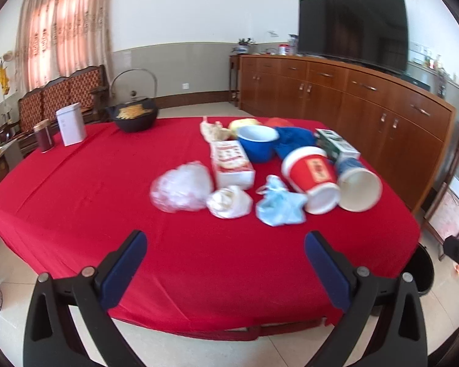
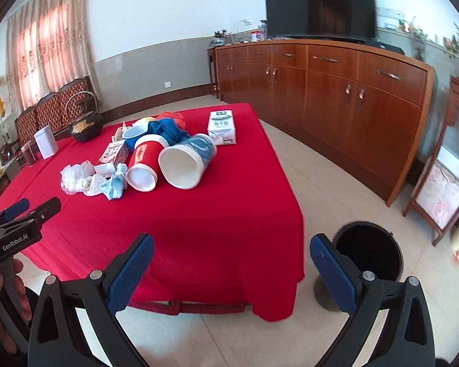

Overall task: Collect trash
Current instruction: 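Grasp the white tissue with the left tool while the right tool grasps the blue-and-white cup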

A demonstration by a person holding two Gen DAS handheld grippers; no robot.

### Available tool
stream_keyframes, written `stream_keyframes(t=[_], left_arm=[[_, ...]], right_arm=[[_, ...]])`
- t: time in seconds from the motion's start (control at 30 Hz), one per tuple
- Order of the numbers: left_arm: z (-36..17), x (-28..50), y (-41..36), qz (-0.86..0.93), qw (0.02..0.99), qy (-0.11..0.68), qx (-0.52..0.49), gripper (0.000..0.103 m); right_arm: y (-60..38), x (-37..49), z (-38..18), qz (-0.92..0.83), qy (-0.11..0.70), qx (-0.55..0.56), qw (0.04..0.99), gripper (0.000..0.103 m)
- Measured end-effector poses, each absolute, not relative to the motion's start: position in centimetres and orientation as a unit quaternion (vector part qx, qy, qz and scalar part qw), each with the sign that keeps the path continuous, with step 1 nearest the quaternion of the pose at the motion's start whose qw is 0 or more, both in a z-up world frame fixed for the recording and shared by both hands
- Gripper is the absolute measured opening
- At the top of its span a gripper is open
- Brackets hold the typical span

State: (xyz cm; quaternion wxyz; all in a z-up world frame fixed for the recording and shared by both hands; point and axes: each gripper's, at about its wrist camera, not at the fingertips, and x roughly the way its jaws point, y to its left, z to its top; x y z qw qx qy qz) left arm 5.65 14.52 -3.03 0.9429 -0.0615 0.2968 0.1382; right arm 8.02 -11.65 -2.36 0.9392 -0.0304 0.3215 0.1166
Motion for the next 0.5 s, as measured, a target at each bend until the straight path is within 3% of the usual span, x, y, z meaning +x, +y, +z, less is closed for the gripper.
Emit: stream_keyframes(t=[0.17, 0.27, 0.33, 0.5], left_arm=[[-4.1, 7.7, 17.2, 0.135, 0.938, 0.308, -0.081, 0.093], [-5.2, 9.2, 17.1, 0.105, 0.934, 0.327, -0.095, 0.08], [-5.7, 10.0, 16.8, 0.095, 0.934, 0.331, -0.095, 0.077], [-7.4, 12.7, 17.3, 0.082, 0.927, 0.347, -0.118, 0.069]], right_arm=[[-8.7, 11.7, -2.4, 0.13, 0.318, -0.043, 0.938, 0.101], [-7.2, 13.6, -2.8, 0.134, 0.319, -0.049, 0.937, 0.094], [-6.5, 14.9, -3.4, 0.136, 0.324, -0.051, 0.935, 0.086], [-5.3, 17.5, -4.7, 0.141, 0.336, -0.053, 0.93, 0.078]])
